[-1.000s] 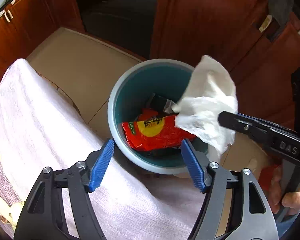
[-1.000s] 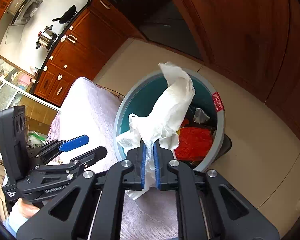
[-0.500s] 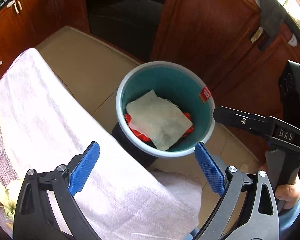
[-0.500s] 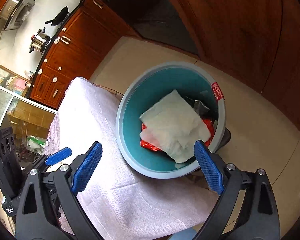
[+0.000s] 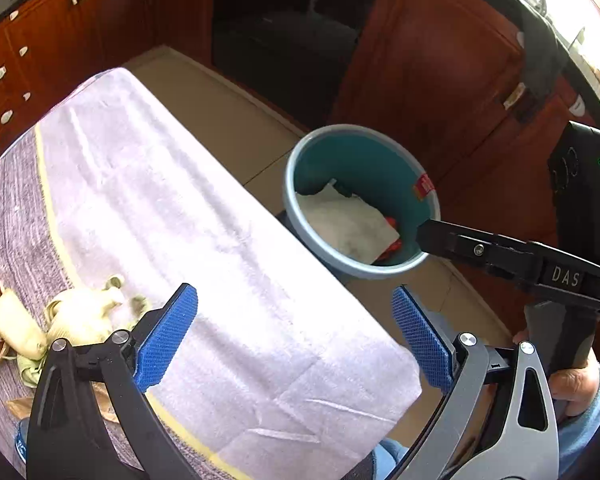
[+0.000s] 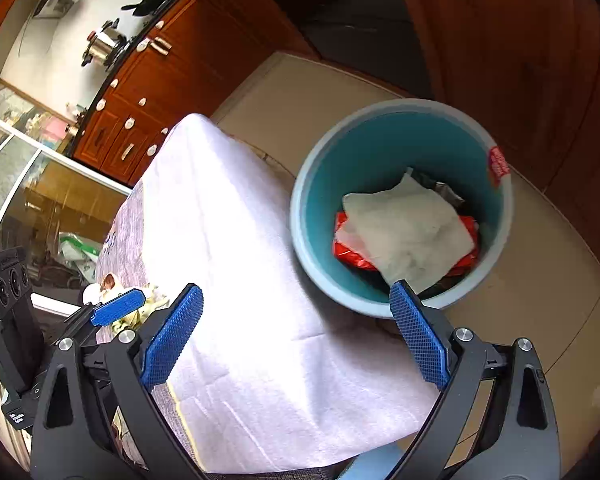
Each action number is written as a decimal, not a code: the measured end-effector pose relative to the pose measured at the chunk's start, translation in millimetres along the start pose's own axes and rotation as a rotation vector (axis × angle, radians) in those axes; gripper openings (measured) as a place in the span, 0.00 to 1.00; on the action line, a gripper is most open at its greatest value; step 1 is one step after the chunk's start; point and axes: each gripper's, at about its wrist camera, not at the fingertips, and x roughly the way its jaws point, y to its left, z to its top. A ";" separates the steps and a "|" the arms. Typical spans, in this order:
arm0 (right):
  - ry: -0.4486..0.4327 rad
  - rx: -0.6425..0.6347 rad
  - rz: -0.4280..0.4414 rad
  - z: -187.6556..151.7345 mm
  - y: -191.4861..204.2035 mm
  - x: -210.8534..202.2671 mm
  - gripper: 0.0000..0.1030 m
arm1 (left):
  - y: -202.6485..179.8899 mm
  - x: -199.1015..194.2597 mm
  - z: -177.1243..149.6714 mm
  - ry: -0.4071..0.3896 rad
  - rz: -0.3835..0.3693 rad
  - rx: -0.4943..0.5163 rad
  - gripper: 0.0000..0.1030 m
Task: Collect trash
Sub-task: 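Move both open tools back over the table toward the water bottle, then grasp the clear water bottle with the left tool, then grasp the banana peel with the right tool while the left tool holds the bottle, then carry the bottle and banana peel over the teal bin with both tools, then open both tools to drop the bottle and banana peel into the bin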
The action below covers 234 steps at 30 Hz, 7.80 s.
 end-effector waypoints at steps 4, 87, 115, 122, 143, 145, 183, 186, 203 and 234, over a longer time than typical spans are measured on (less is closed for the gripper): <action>0.015 -0.039 0.007 -9.0 24.1 4.3 0.88 | 22.7 -16.1 -14.8 -0.017 0.019 -0.022 0.95; 0.262 -0.768 -0.083 -82.9 334.6 189.8 0.12 | 280.9 -130.2 -193.9 -0.157 0.040 -0.411 0.63; 0.342 -0.658 -0.018 -63.9 315.9 204.8 0.22 | 279.3 -128.9 -171.3 -0.190 0.009 -0.411 0.64; 0.331 -0.726 -0.064 -71.1 325.5 220.9 0.31 | 277.8 -113.5 -148.6 -0.179 -0.010 -0.396 0.64; 0.322 -0.694 -0.059 -55.0 305.5 207.0 0.20 | 275.5 -100.3 -128.7 -0.163 0.002 -0.387 0.64; 0.316 -0.701 -0.066 -55.4 305.3 211.0 0.20 | 278.8 -99.4 -127.7 -0.159 0.000 -0.393 0.64; -0.136 -0.191 0.079 19.7 58.0 -34.1 0.14 | 18.9 -58.3 1.7 -0.066 -0.041 0.099 0.63; -0.154 -0.109 0.046 21.2 11.0 -42.9 0.14 | -12.3 -28.2 17.2 -0.019 -0.050 0.155 0.64; -0.068 0.101 -0.038 27.0 -94.6 -0.5 0.14 | -76.2 113.4 66.7 0.200 -0.038 0.191 0.64; 0.000 0.154 -0.111 28.7 -89.8 36.6 0.80 | -53.4 66.9 25.3 0.184 -0.059 0.142 0.83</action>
